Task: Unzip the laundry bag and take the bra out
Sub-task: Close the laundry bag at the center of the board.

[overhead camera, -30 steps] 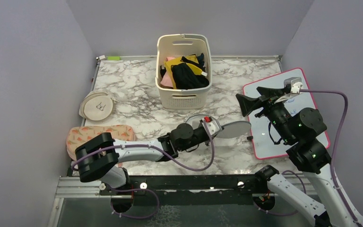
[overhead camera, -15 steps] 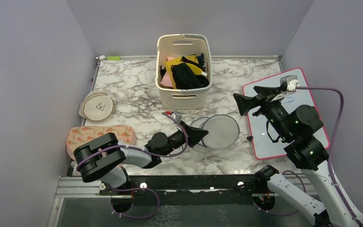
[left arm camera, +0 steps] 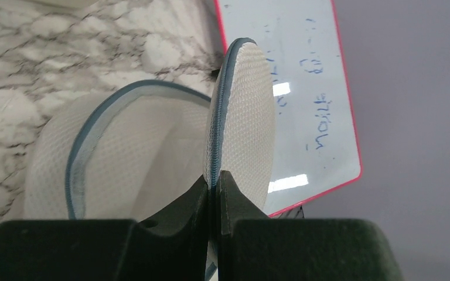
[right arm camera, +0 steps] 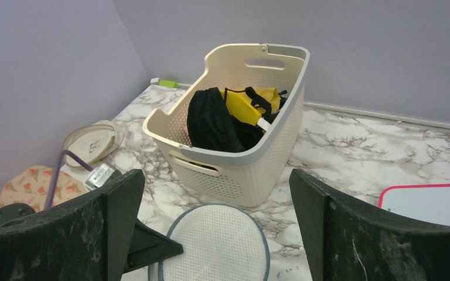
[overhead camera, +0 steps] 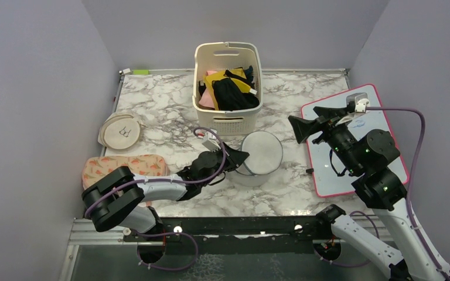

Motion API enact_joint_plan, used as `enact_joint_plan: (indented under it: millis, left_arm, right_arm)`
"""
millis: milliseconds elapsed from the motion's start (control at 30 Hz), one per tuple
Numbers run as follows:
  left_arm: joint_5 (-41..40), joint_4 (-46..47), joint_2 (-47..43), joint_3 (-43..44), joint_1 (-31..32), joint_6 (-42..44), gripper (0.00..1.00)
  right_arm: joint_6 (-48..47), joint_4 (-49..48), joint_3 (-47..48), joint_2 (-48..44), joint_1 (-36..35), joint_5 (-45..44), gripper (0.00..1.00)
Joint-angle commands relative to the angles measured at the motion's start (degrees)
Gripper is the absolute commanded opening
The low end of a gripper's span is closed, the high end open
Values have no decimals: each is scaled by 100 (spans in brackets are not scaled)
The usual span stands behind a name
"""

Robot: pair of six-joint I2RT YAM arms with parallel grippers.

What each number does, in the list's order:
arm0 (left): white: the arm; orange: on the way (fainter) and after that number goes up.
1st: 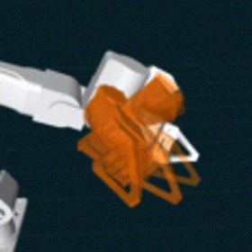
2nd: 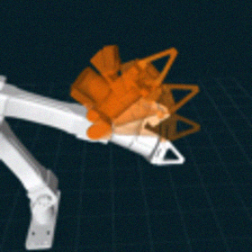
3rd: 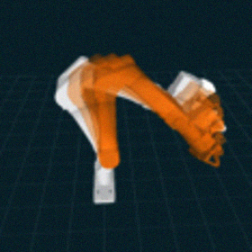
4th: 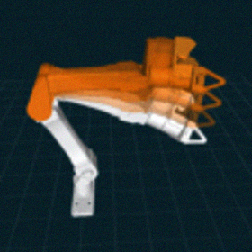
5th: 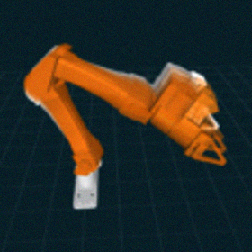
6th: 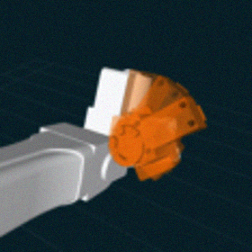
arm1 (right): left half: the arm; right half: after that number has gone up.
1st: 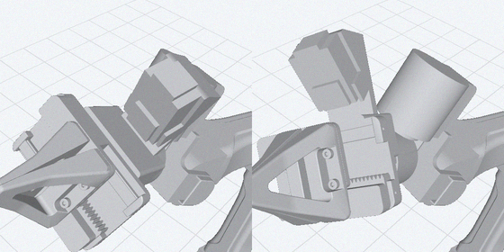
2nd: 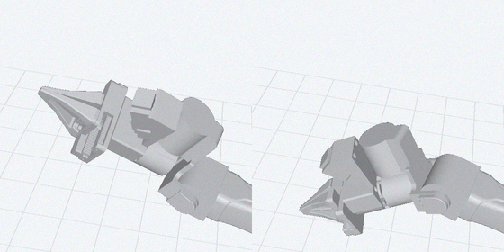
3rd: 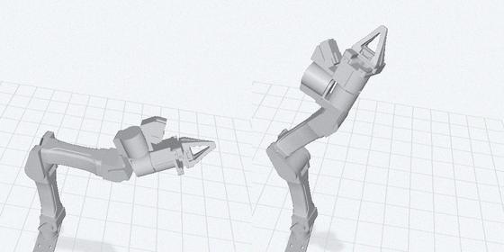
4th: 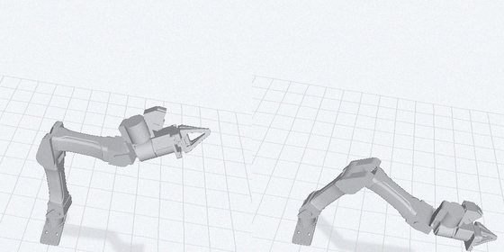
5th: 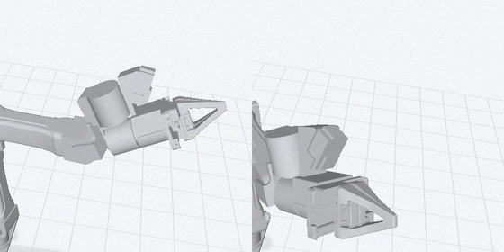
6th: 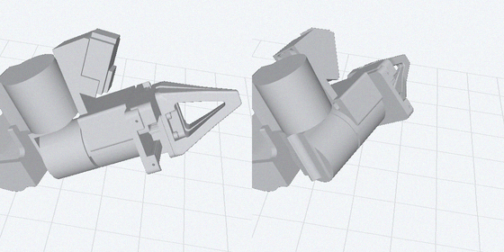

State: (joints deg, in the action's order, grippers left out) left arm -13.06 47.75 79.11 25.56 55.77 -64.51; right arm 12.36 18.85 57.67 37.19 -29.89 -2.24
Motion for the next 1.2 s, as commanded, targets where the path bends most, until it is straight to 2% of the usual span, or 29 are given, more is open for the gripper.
enact_joint_plan:
  millis: [0, 300, 667, 700, 900, 1067, 1167]
  left_arm:
    - [211, -867, 231, 67, -139, -897, 0]
    - [-156, -1282, 221, -148, -207, -1348, 0]
    - [187, -1468, 253, -201, -451, -1536, 0]
    - [230, -1499, 245, -189, -464, -1463, 3]
    - [305, -1645, -1, -284, -492, -1296, 34]
    - [10, -2160, -679, -264, -574, -782, 51]
    - [-292, -2867, -1141, -48, -590, -336, 58]
  right_arm:
    - [52, -107, -43, 33, 19, 116, 92]
    - [81, -145, -98, 129, 23, 180, 92]
    - [117, -149, -120, 180, 23, 224, 92]
    - [118, -145, -124, 181, 21, 232, 92]
    - [135, -138, -155, 179, 19, 246, 92]
    - [163, -109, -156, 166, 18, 253, 92]
    - [170, -127, -184, 170, 23, 277, 92]
